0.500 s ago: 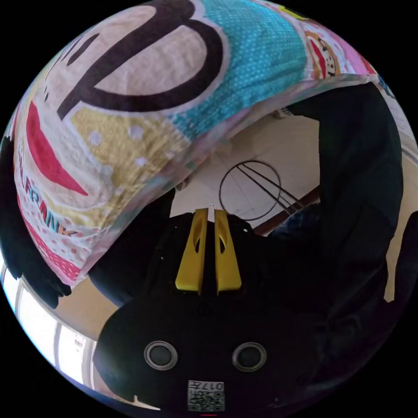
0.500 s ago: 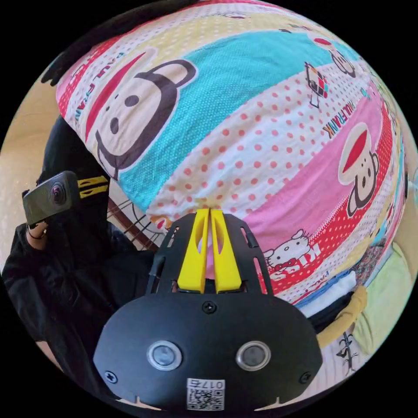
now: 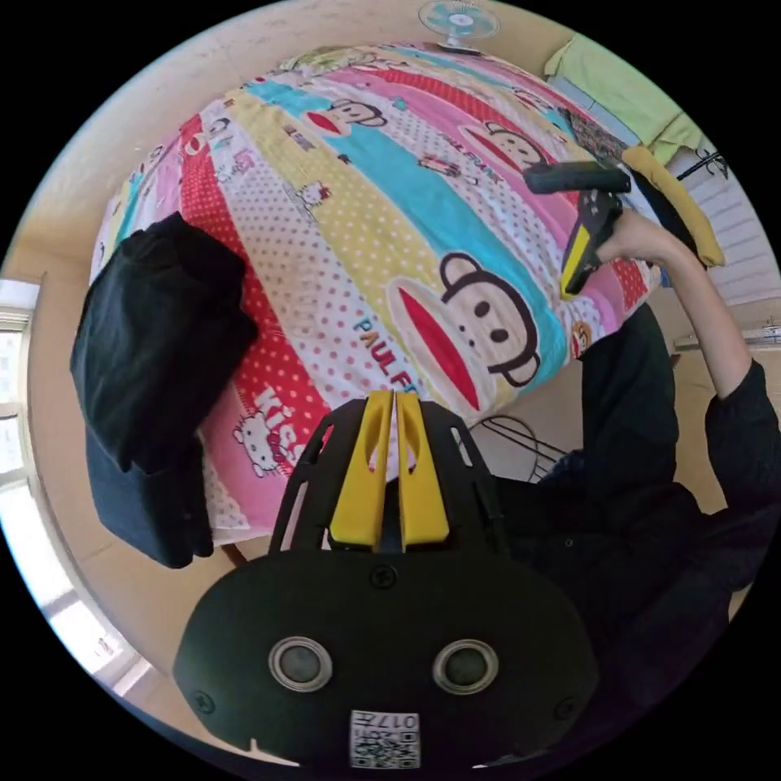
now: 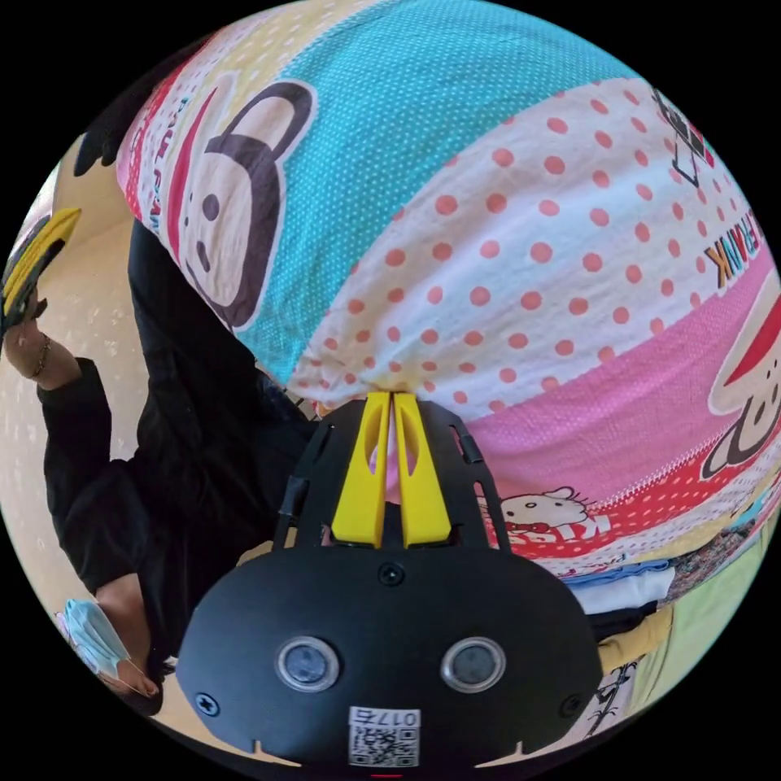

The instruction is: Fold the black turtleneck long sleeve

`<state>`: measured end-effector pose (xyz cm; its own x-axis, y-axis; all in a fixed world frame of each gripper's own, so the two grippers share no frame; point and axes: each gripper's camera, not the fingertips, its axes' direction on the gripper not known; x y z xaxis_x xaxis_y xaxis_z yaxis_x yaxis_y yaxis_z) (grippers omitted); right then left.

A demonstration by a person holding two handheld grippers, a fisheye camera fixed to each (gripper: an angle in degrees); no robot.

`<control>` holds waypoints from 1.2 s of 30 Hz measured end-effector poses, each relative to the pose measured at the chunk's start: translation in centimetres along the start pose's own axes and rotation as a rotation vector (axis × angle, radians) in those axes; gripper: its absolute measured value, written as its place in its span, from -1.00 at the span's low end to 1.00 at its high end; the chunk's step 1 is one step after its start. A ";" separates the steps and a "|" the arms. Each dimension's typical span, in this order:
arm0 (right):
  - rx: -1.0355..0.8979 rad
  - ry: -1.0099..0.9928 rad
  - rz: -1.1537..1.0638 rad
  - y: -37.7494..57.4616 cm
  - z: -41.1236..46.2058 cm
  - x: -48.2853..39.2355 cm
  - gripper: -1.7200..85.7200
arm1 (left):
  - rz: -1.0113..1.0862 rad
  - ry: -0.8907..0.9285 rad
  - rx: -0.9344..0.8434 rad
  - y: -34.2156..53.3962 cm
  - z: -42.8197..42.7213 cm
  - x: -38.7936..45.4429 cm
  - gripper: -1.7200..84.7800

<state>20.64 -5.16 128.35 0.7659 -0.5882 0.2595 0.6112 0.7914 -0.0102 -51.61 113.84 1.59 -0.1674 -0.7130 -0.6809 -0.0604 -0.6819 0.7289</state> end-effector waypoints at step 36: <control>1.420 -0.572 -0.341 25.6 17.8 11.0 -0.95 | 0.561 0.208 -0.162 -1.4 -5.8 15.0 -0.83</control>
<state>41.16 11.65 148.17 0.2606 -0.8871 0.3810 -0.1999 0.3366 0.9202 -48.30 103.12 -10.07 0.0658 -0.9758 -0.2087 0.1338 -0.1987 0.9709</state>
